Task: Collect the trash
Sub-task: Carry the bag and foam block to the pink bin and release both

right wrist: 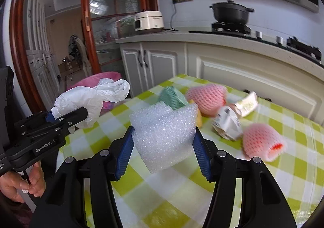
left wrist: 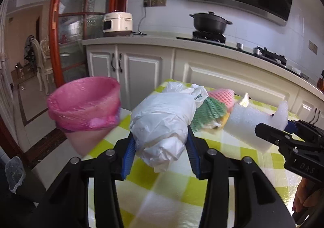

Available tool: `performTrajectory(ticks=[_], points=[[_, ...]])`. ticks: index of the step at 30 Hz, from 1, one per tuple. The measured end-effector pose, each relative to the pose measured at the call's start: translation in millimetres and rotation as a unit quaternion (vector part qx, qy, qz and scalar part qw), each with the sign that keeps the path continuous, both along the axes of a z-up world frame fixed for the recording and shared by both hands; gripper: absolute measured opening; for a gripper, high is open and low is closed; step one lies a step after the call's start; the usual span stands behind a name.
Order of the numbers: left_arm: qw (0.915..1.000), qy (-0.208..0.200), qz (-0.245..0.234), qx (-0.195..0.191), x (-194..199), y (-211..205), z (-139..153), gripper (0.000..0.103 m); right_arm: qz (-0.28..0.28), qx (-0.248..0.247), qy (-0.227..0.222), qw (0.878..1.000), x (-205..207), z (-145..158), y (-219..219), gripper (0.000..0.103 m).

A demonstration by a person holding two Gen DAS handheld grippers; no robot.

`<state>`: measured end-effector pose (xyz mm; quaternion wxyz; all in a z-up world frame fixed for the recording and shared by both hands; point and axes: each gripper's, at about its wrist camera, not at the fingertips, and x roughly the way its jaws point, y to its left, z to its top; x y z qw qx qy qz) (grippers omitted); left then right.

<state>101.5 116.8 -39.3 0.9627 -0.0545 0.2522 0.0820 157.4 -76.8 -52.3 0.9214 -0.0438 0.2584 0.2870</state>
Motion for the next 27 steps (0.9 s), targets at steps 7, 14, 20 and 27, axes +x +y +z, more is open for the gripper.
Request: performTrajectory(ticks=[7, 14, 20, 27], points=[[0.9988, -0.020, 0.044, 0.005, -21, 47, 22, 0.044, 0.051, 0.010, -0.019, 0.998, 11, 23, 56, 0.055], [0.9957, -0.023, 0.089, 0.005, -14, 96, 34, 0.044, 0.093, 0.020, -0.027, 0.995, 40, 37, 111, 0.055], [0.9927, -0.016, 0.120, -0.007, 14, 151, 41, 0.045, 0.125, 0.041, -0.010, 0.991, 80, 47, 157, 0.055], [0.9873, 0.005, 0.158, -0.018, 60, 216, 38, 0.045, 0.158, 0.046, 0.016, 0.986, 122, 43, 222, 0.055]])
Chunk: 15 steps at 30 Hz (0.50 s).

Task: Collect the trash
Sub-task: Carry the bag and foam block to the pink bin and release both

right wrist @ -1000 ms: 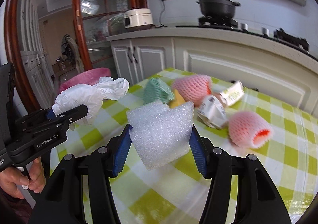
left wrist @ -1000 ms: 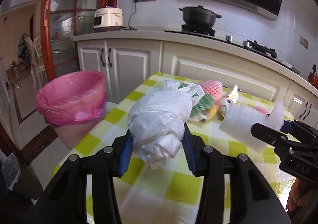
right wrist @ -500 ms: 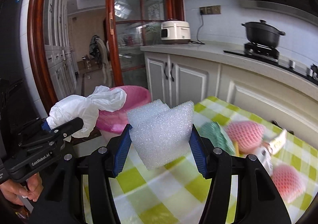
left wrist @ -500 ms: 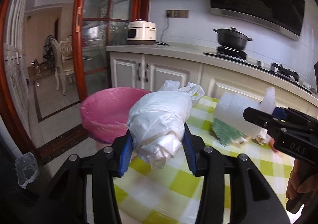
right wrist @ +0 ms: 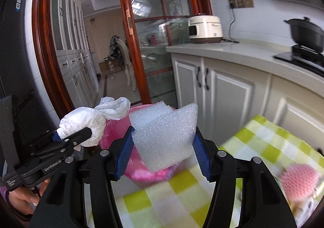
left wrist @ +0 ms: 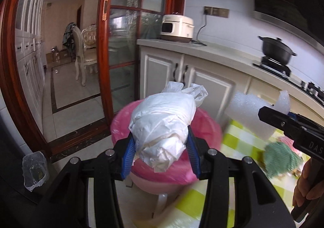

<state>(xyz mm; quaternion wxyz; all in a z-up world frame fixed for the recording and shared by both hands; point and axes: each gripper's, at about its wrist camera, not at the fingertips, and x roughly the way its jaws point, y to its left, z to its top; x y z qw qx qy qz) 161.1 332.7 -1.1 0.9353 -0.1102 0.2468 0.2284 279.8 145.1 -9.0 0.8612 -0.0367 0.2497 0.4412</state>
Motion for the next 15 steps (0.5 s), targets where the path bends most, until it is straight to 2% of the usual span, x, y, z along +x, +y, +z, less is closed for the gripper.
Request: performTrajectory(ticks=[9, 15], points=[[0.9997, 0.014, 0.020, -0.005, 42, 50, -13, 0.046, 0.025, 0.001, 0.030, 0.999, 42, -16, 56, 0.055], [0.9993, 0.020, 0.021, -0.026, 61, 70, -33, 0.054, 0.035, -0.002, 0.058, 0.998, 63, -36, 79, 0.057]])
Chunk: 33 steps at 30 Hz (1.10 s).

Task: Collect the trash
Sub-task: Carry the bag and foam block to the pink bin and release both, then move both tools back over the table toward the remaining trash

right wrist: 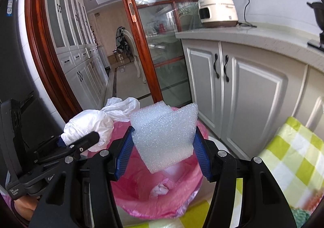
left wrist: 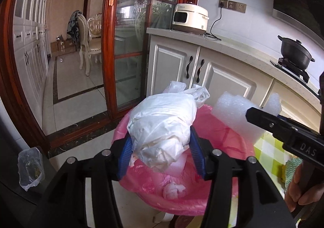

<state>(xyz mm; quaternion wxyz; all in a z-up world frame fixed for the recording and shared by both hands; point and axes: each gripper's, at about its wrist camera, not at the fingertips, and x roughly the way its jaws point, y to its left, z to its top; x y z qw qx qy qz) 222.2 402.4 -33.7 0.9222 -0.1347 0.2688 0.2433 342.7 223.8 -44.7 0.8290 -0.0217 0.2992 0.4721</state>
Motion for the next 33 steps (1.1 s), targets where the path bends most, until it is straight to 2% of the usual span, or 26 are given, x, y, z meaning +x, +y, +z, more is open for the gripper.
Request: performTrajectory(ticks=[1, 2, 4, 10, 15, 23, 27, 33], points=[[1.0000, 0.003, 0.004, 0.001, 2, 2, -4, 0.059, 0.001, 0.000, 0.005, 1.000, 3, -3, 3, 0.058], [1.0000, 0.004, 0.009, 0.001, 2, 3, -7, 0.066, -0.001, -0.001, 0.013, 1.000, 7, -8, 5, 0.063], [0.9998, 0.003, 0.020, -0.004, 3, 10, -13, 0.070, 0.000, 0.000, 0.024, 1.000, 14, -14, 7, 0.069], [0.9994, 0.003, 0.034, -0.007, -4, 15, -16, 0.074, -0.004, -0.003, 0.029, 1.000, 18, -23, 1, 0.070], [0.9992, -0.007, 0.039, 0.004, -20, -4, -6, 0.079, -0.014, 0.000, 0.021, 1.000, 8, -16, -20, 0.070], [0.9984, -0.035, 0.040, 0.020, -62, -62, 15, 0.096, -0.040, 0.011, 0.000, 0.999, -34, 2, -86, 0.070], [0.9988, -0.034, 0.020, 0.028, -76, -101, 14, 0.098, -0.063, 0.011, -0.013, 0.998, -58, 4, -128, 0.071], [0.9981, -0.019, -0.047, 0.034, -80, -175, -1, 0.098, -0.111, -0.009, -0.040, 0.993, -93, -1, -191, 0.074]])
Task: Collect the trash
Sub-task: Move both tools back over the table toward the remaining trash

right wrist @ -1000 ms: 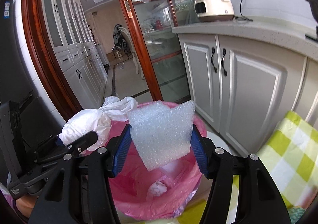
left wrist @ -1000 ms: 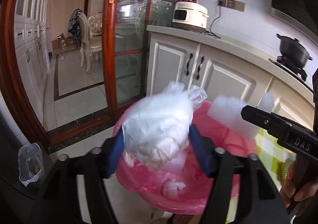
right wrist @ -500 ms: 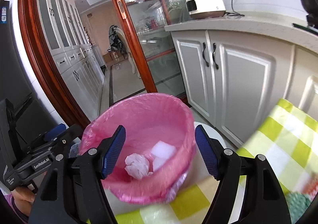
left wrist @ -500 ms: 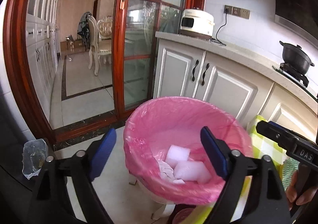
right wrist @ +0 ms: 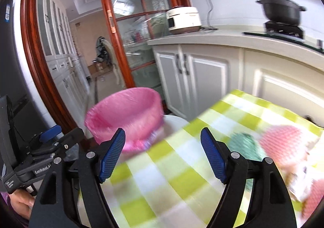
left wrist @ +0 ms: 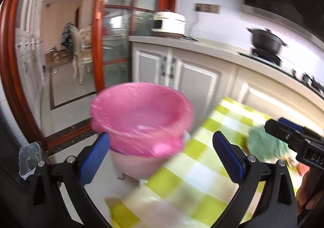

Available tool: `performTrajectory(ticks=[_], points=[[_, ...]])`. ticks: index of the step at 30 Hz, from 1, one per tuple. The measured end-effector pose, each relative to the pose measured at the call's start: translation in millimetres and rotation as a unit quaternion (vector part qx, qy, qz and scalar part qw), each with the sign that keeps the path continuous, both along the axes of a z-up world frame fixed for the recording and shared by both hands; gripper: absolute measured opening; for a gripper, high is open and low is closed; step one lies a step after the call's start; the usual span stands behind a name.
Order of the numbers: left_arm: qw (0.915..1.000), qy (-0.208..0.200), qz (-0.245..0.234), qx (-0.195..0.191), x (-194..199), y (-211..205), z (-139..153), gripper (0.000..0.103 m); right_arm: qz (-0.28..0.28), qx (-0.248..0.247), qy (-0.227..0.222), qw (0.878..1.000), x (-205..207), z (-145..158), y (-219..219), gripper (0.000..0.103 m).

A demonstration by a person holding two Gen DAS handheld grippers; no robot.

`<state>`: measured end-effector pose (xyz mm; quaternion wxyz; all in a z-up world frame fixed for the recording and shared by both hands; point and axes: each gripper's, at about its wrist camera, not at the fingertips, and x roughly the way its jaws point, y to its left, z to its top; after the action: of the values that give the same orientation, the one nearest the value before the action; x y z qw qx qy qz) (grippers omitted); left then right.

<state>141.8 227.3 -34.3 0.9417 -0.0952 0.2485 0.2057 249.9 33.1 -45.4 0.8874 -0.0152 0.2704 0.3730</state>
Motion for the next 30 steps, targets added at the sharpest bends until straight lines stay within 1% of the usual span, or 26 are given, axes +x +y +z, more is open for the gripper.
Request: performTrajectory(ticks=[3, 8, 13, 17, 19, 21, 24, 27, 30], points=[[0.9992, 0.016, -0.037, 0.005, 4, -35, -10, 0.098, -0.028, -0.020, -0.011, 0.999, -14, -5, -28, 0.074], [0.9965, 0.021, -0.077, 0.025, 4, -83, -17, 0.098, -0.079, -0.039, -0.006, 0.996, -27, -19, -79, 0.075], [0.9938, 0.032, -0.105, 0.017, 3, -110, -25, 0.098, -0.134, -0.046, 0.003, 0.990, -36, -33, -132, 0.075], [0.9896, 0.050, -0.135, 0.010, 14, -130, -33, 0.098, -0.180, -0.061, 0.013, 0.982, -40, -46, -171, 0.077], [0.9879, 0.052, -0.146, 0.006, 20, -141, -36, 0.098, -0.199, -0.066, 0.020, 0.978, -41, -52, -189, 0.077], [0.9865, 0.053, -0.155, 0.002, 25, -150, -38, 0.098, -0.214, -0.072, 0.021, 0.974, -42, -55, -204, 0.077], [0.9835, 0.060, -0.171, -0.003, 36, -167, -42, 0.098, -0.237, -0.088, 0.021, 0.967, -39, -60, -221, 0.081], [0.9814, 0.063, -0.181, -0.002, 43, -178, -45, 0.098, -0.255, -0.094, 0.032, 0.962, -29, -67, -238, 0.083], [0.9805, 0.070, -0.183, 0.000, 51, -183, -50, 0.098, -0.262, -0.107, 0.041, 0.958, -16, -75, -244, 0.085]])
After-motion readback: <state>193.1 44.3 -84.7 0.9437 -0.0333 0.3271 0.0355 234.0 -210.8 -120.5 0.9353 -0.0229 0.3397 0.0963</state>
